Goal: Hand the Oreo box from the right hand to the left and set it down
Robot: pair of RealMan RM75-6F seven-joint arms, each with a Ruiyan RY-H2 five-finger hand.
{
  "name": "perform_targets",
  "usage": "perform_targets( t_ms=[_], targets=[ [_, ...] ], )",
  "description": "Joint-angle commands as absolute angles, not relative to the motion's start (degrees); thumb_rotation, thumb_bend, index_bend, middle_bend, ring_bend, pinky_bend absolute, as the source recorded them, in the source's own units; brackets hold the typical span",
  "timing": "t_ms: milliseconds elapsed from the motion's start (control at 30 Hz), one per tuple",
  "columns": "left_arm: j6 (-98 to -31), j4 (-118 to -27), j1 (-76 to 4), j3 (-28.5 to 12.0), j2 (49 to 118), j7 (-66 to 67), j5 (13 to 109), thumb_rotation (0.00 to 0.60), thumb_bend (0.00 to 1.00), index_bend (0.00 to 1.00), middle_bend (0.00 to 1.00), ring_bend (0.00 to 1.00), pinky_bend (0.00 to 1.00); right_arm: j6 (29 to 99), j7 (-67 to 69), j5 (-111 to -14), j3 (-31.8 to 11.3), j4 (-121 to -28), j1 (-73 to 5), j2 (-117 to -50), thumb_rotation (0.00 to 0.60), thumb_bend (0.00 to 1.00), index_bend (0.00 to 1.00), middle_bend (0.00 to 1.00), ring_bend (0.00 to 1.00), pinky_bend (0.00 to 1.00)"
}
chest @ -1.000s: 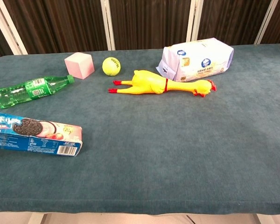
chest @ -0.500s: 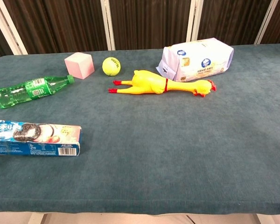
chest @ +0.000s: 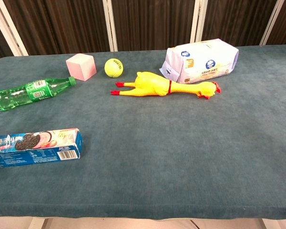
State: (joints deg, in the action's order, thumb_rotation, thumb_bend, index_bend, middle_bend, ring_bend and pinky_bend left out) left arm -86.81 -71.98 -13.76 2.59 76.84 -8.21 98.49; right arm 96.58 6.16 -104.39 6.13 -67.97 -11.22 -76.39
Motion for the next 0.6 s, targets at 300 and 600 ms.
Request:
perform_targets(
  t_ms=[300, 600],
  targets=[
    [-93.7, -84.8, -7.7, 4.8, 66.9, 0.5, 99.8, 0.600, 0.29, 0.10, 0.00, 0.00, 0.14, 98.5, -0.4, -100.2, 7.8, -77.4, -3.8, -71.1, 0.600, 0.15, 0.00, 0.00, 0.00, 0.17],
    [-91.8, -86.3, -7.4, 4.2, 65.9, 0.9, 98.0, 0.600, 0.28, 0.09, 0.00, 0.00, 0.13, 103.9, -1.1, -100.6, 7.2, -79.3, 0.9, -70.8, 0.600, 0.11, 0.00, 0.00, 0.00, 0.20]
  ],
)
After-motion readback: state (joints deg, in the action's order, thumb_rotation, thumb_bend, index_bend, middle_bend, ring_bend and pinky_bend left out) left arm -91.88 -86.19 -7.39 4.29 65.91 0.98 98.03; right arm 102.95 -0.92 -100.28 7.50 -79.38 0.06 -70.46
